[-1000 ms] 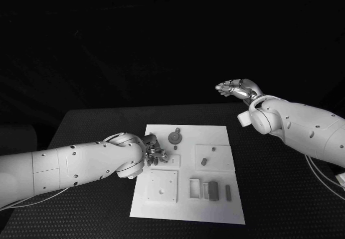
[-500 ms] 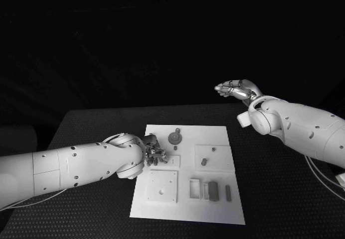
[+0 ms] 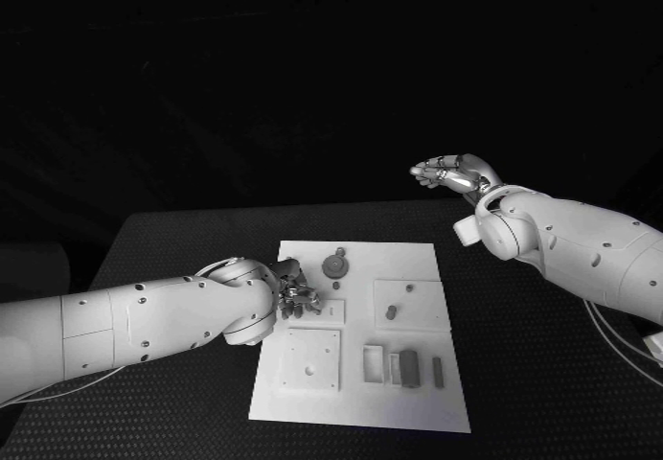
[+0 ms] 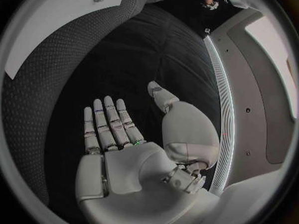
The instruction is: Assemble the parts on the task board
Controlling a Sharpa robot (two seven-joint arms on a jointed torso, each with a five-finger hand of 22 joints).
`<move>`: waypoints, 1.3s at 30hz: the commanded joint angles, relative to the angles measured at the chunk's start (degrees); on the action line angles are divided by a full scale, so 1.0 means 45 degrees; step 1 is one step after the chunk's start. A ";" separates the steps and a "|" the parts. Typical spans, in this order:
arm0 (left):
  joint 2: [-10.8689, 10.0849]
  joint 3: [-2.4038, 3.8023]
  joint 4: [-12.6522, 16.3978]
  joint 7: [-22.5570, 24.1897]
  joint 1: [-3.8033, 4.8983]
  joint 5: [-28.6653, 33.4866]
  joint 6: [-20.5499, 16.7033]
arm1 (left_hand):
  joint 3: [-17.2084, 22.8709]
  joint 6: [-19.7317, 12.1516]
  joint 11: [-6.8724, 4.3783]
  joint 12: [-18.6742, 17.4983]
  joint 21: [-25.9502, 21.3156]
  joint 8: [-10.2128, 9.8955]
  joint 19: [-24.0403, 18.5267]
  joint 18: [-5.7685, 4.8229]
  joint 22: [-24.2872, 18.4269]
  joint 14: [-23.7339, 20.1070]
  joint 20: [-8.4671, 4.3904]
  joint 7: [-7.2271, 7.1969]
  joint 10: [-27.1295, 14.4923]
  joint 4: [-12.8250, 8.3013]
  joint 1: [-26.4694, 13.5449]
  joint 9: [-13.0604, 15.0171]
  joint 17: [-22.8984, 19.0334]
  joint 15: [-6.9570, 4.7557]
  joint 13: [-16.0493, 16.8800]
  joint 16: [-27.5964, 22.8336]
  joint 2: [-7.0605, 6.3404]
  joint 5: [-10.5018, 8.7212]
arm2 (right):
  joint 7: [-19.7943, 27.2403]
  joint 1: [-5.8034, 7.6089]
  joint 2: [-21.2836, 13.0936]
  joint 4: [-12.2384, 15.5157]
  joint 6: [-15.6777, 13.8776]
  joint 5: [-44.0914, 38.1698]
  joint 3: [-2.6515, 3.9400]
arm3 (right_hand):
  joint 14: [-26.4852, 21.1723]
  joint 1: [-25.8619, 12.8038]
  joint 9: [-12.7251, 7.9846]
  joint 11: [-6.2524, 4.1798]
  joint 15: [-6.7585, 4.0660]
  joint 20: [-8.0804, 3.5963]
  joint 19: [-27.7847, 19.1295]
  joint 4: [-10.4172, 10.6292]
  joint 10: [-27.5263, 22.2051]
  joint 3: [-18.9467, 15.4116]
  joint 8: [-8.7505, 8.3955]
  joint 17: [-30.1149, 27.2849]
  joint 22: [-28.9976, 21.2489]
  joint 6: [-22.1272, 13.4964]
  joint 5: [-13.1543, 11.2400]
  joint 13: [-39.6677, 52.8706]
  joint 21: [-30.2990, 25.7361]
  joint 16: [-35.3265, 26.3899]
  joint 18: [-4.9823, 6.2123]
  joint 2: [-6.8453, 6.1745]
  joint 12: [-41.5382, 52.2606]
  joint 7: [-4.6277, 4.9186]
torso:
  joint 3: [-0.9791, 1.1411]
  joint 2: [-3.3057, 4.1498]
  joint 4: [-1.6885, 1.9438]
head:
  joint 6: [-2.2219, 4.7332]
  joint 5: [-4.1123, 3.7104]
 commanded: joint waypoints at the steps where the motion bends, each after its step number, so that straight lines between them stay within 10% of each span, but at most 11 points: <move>1: 0.0040 0.0005 0.0011 0.0147 -0.0002 -0.0108 -0.0077 | 0.0042 0.0489 -0.0153 0.0029 0.0051 0.0031 -0.0048 0.0129 0.0332 0.0055 -0.0019 -0.0421 0.0097 -0.0060 -0.0012 0.0168 -0.0014 -0.0004 0.0016 0.0052 0.0120 0.0058 | 0.0150 -0.0008 0.0021 0.0016 0.0268 0.0000 0.0003 | -0.0049 -0.0064 -0.0016 0.0043 0.0048 -0.0004 -0.0077 0.0078 0.0031 0.0024 0.0073 0.0005 0.0021 -0.0109 -0.0004 0.0000 -0.0052 -0.0067 -0.0139 0.0034 -0.0068 0.0473 | 0.0002 0.0005 0.0002 | -0.0006 -0.0002; 39: 0.0122 0.0005 -0.0153 0.0145 -0.0057 -0.0039 0.0547 | 0.0075 0.0492 -0.0155 0.0031 0.0101 0.0024 -0.0061 0.0130 0.0329 0.0060 -0.0021 -0.0421 0.0104 -0.0100 -0.0032 0.0164 -0.0021 -0.0008 0.0018 0.0061 0.0134 0.0058 | 0.0133 -0.0050 0.0035 0.0020 0.0432 0.0000 0.0003 | -0.0107 -0.0054 -0.0023 0.0050 0.0090 0.0000 -0.0145 0.0107 0.0078 -0.0028 0.0148 0.0018 0.0082 -0.0122 -0.0005 0.0003 -0.0105 -0.0114 -0.0175 0.0066 -0.0121 0.0484 | -0.0001 0.0001 0.0007 | -0.0072 -0.0055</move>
